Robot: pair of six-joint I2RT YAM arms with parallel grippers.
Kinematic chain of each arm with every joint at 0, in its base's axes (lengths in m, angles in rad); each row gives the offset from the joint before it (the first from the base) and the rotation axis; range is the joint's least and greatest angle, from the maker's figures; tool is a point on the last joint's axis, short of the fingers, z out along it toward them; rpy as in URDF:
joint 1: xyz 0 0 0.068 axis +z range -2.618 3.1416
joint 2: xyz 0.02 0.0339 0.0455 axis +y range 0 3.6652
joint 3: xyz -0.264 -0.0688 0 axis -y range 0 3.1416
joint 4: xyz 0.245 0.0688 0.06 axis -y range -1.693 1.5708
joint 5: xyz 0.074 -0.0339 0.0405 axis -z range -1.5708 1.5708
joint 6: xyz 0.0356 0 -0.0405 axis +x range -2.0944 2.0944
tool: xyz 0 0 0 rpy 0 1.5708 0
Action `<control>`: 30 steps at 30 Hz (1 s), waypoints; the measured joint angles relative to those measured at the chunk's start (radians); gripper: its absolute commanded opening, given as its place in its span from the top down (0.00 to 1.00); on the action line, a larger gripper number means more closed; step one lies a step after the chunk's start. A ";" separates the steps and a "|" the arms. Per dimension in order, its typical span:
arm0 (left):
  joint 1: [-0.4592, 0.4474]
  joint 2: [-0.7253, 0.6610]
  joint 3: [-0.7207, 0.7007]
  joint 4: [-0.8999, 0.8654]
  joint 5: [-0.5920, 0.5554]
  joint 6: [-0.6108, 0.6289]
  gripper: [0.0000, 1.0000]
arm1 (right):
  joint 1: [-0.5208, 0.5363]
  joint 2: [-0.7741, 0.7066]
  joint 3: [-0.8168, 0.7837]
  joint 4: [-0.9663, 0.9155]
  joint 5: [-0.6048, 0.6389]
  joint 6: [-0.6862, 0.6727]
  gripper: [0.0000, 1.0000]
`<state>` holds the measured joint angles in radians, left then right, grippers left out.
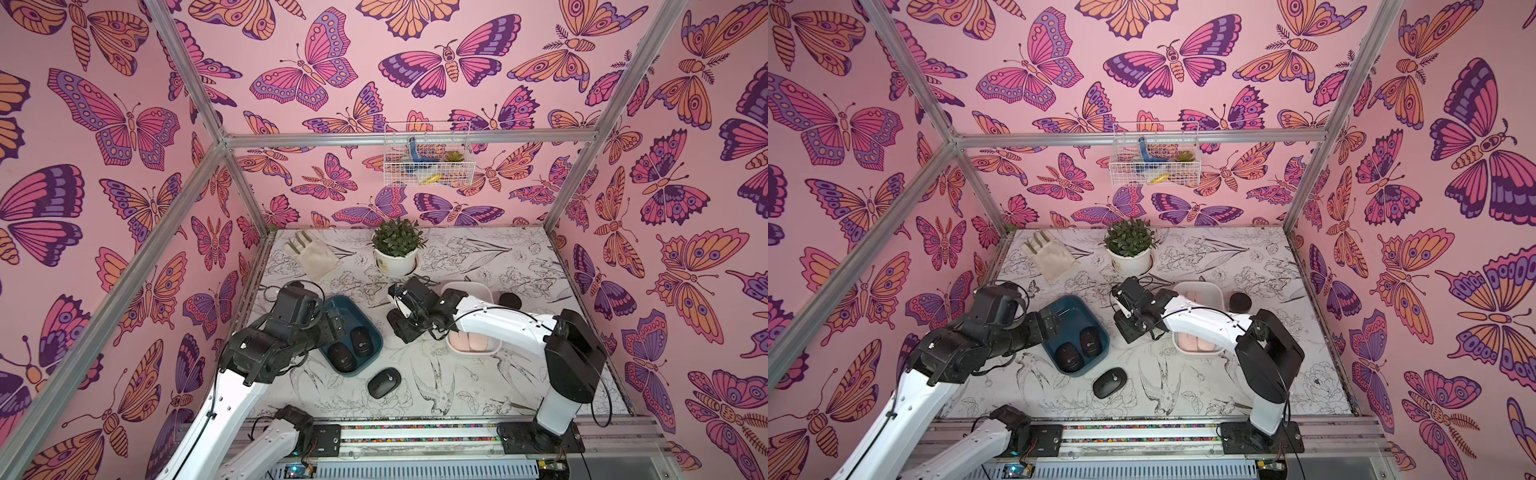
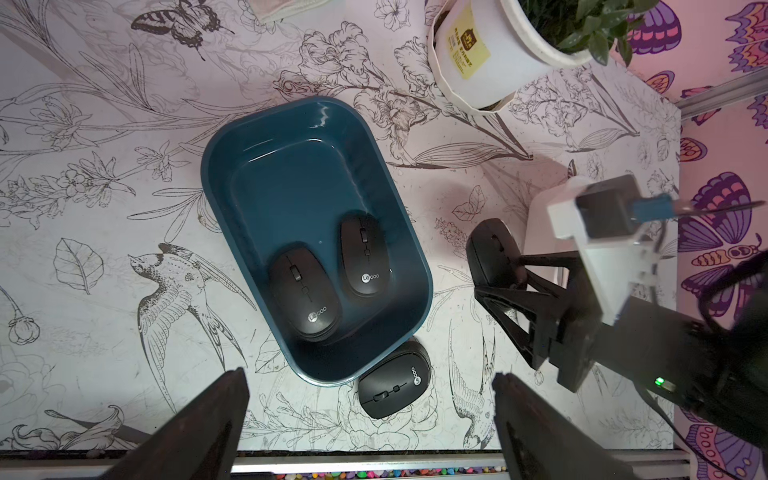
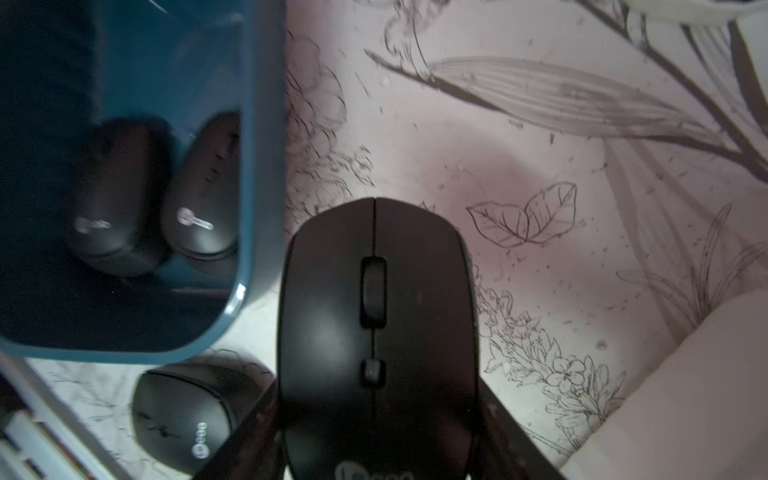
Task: Place the mice by color into the storage box
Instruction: Pick up the mouse from the center of the board, then place the mouse in the storage box.
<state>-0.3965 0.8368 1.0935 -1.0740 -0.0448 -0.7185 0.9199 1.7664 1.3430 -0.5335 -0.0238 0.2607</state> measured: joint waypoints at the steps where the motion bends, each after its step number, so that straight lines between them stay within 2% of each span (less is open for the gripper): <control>1: 0.012 -0.005 -0.005 0.005 0.002 -0.003 0.03 | 0.002 0.003 0.021 0.007 -0.023 0.006 0.51; 6: 0.045 -0.031 -0.009 0.024 0.003 -0.008 0.02 | 0.023 0.080 0.154 0.044 -0.130 0.047 0.51; 13: 0.050 -0.055 -0.008 0.030 0.003 -0.007 0.02 | 0.064 0.325 0.396 0.089 -0.258 0.090 0.52; 19: 0.051 -0.090 -0.008 0.029 0.004 -0.008 0.03 | 0.090 0.496 0.551 0.091 -0.315 0.113 0.50; 23: 0.051 -0.109 -0.009 0.027 0.008 -0.008 0.02 | 0.099 0.562 0.590 0.119 -0.338 0.140 0.50; 26: 0.051 -0.117 -0.010 0.026 0.012 -0.008 0.02 | 0.102 0.613 0.623 0.130 -0.341 0.158 0.46; 30: 0.051 -0.124 -0.012 0.025 0.019 -0.008 0.03 | 0.103 0.646 0.631 0.133 -0.341 0.167 0.30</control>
<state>-0.3450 0.7124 1.0817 -1.0489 -0.0257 -0.7261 1.0229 2.4123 1.9739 -0.4004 -0.3649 0.4274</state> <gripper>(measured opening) 0.976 0.645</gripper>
